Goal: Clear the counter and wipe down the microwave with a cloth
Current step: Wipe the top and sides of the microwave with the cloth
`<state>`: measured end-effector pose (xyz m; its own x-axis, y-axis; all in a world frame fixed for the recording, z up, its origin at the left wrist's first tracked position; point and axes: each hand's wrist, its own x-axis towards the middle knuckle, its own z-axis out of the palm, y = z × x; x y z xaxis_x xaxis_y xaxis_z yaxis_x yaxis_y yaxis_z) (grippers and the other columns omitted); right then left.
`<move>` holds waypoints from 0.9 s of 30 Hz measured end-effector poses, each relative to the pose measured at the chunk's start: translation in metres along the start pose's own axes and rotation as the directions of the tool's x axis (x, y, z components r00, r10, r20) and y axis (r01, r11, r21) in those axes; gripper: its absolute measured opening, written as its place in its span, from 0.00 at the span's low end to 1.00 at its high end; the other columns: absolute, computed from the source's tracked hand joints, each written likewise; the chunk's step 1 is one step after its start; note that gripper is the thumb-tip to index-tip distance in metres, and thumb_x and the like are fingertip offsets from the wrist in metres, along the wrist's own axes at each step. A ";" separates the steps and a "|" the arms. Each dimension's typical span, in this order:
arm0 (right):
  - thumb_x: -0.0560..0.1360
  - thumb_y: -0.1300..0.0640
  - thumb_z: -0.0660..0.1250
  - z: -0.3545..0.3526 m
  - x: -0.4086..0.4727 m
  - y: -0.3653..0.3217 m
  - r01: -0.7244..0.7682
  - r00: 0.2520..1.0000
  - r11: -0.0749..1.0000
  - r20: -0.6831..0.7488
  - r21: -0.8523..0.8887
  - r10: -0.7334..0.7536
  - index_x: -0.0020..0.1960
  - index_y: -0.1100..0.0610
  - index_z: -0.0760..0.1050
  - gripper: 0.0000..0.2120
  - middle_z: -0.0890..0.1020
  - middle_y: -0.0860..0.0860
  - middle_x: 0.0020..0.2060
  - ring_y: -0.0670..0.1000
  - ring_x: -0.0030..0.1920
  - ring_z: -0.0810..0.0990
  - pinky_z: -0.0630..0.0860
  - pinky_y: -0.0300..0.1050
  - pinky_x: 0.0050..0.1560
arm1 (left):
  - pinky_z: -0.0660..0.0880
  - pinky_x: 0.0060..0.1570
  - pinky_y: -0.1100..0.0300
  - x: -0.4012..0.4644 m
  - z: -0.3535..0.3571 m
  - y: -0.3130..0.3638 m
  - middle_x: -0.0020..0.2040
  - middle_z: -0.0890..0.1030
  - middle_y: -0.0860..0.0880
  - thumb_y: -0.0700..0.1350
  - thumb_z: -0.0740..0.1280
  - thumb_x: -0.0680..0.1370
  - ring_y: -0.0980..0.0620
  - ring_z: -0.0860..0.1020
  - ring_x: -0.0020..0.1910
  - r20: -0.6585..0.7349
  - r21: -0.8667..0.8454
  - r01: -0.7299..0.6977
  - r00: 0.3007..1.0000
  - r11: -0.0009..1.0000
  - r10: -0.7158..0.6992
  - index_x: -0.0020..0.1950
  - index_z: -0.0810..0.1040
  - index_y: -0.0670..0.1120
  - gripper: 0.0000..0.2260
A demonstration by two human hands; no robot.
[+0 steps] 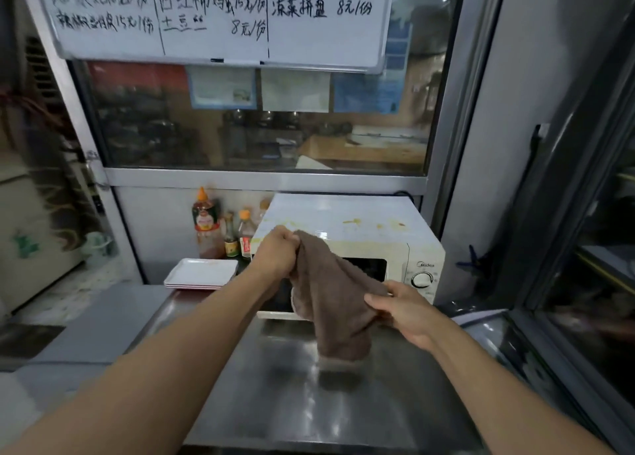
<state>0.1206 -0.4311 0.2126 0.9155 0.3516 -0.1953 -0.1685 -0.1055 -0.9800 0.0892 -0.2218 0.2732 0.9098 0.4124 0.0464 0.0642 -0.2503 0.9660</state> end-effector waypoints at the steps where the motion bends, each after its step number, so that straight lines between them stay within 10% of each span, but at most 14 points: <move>1: 0.75 0.63 0.67 0.003 0.000 -0.003 0.012 0.999 0.998 -0.049 -0.067 -0.015 0.48 0.62 0.73 0.04 0.80 0.57 0.41 0.54 0.43 0.79 0.76 0.47 0.47 | 0.72 0.44 0.52 0.002 -0.008 0.002 0.39 0.73 0.44 0.42 0.55 0.81 0.47 0.73 0.40 -0.003 0.014 -0.009 1.000 1.000 0.009 0.40 0.67 0.46 0.10; 9: 0.75 0.55 0.68 0.009 0.001 -0.027 0.124 0.976 0.989 -0.171 -0.077 -0.136 0.56 0.50 0.74 0.10 0.82 0.57 0.47 0.52 0.45 0.83 0.76 0.38 0.33 | 0.66 0.29 0.59 0.011 -0.040 0.000 0.28 0.73 0.47 0.43 0.59 0.76 0.48 0.71 0.28 -0.026 -0.178 0.068 0.997 0.982 -0.074 0.29 0.72 0.45 0.15; 17: 0.75 0.66 0.67 -0.026 0.006 -0.032 -0.021 0.967 0.993 -0.255 -0.117 -0.009 0.41 0.62 0.82 0.07 0.84 0.55 0.39 0.51 0.38 0.81 0.75 0.39 0.32 | 0.69 0.30 0.59 0.039 -0.026 0.008 0.36 0.79 0.47 0.40 0.65 0.76 0.50 0.76 0.33 -0.014 -0.203 -0.070 0.998 0.977 0.068 0.45 0.74 0.53 0.07; 24: 0.70 0.72 0.69 -0.059 0.026 -0.046 -0.026 0.960 0.972 -0.278 -0.232 -0.041 0.48 0.61 0.80 0.10 0.82 0.55 0.44 0.52 0.45 0.82 0.80 0.42 0.45 | 0.72 0.33 0.72 0.070 0.003 0.027 0.39 0.78 0.52 0.35 0.67 0.73 0.58 0.75 0.36 0.075 -0.030 -0.282 0.956 0.959 0.284 0.50 0.82 0.54 0.14; 27: 0.70 0.66 0.72 -0.078 0.043 -0.055 0.011 0.902 0.918 -0.393 -0.396 -0.180 0.39 0.59 0.76 0.06 0.80 0.53 0.37 0.49 0.38 0.78 0.77 0.41 0.39 | 0.75 0.49 0.62 0.087 0.019 0.036 0.49 0.80 0.50 0.38 0.71 0.71 0.51 0.78 0.47 0.128 0.321 -0.349 0.937 0.880 0.324 0.55 0.80 0.50 0.15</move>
<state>0.1981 -0.4828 0.2612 0.9994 -0.0296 0.0152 -0.0002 -0.4619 -0.8869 0.1786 -0.2115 0.3075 0.9261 0.1930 0.3243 -0.1290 -0.6457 0.7526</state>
